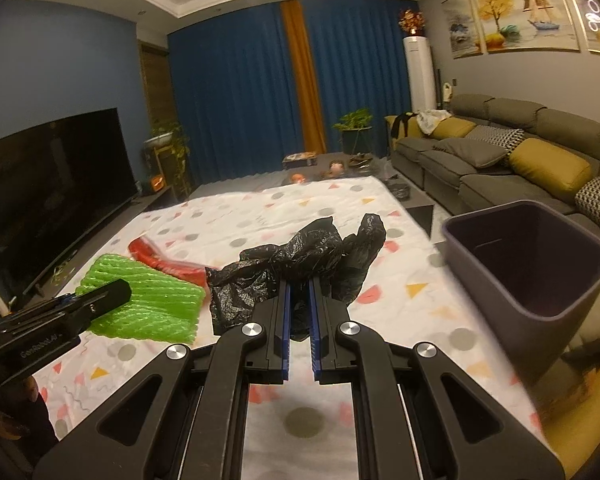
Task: Collect trash
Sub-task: 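Carry the green net and black bag over the grey bin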
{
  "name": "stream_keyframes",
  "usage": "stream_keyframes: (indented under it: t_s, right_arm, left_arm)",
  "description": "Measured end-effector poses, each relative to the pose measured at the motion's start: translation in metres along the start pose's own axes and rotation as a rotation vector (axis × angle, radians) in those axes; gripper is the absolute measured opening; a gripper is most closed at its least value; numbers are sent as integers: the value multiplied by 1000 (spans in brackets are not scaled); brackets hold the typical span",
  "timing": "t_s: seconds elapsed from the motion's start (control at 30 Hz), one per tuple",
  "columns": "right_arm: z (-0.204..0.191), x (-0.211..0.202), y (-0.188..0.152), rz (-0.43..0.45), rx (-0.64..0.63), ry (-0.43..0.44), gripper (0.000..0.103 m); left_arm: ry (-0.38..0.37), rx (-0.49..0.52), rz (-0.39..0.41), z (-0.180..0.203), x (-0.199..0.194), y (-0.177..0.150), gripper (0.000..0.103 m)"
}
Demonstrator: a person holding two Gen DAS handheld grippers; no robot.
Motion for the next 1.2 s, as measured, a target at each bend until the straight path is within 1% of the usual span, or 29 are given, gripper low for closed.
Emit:
stream_keyframes:
  t_s: [0.3,0.47,0.53,0.63,0.73,0.8,0.93,1.03,1.2]
  right_arm:
    - [48,-8,8,39,52,-94,9]
    - [84,-8,15,65,92,-192,9]
    - [99,-6,18,76,100,-243,9]
    - [120,0,20,79,125,-295,9]
    - [140,12,21,69,143,-348,9]
    - [151,19,19,53,154,-368,9]
    - [169,33,13,24,167,-395,9]
    - [173,38,9,11,167,-404,9]
    - [182,48,5,-17,162,-409,9]
  left_arm:
    - [-85,91,-23,53,37,15,20]
    - [-165,142,-24,91,65,29,20]
    - [-194,161,-27,106,79,35,20]
    - [-227,173,-33,123,100,39,20]
    - [-270,173,-40,142,130,45,20]
    - [-297,163,-39,151,148,48,20]
    - [-334,144,-85,165,185,49,21]
    - [-335,165,-101,176,202,46,21]
    - [-363,155,-121,183,220,39,21]
Point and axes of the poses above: each gripper's, at about its wrist camera, not at the fingertips, and x roughly the way its jaws point, z to its right, y to its top, the point moved 1 cm from there along x, roughly the way its jaws point, and after that the axes turned 13 degrees about -y, right-handed, at the moved point
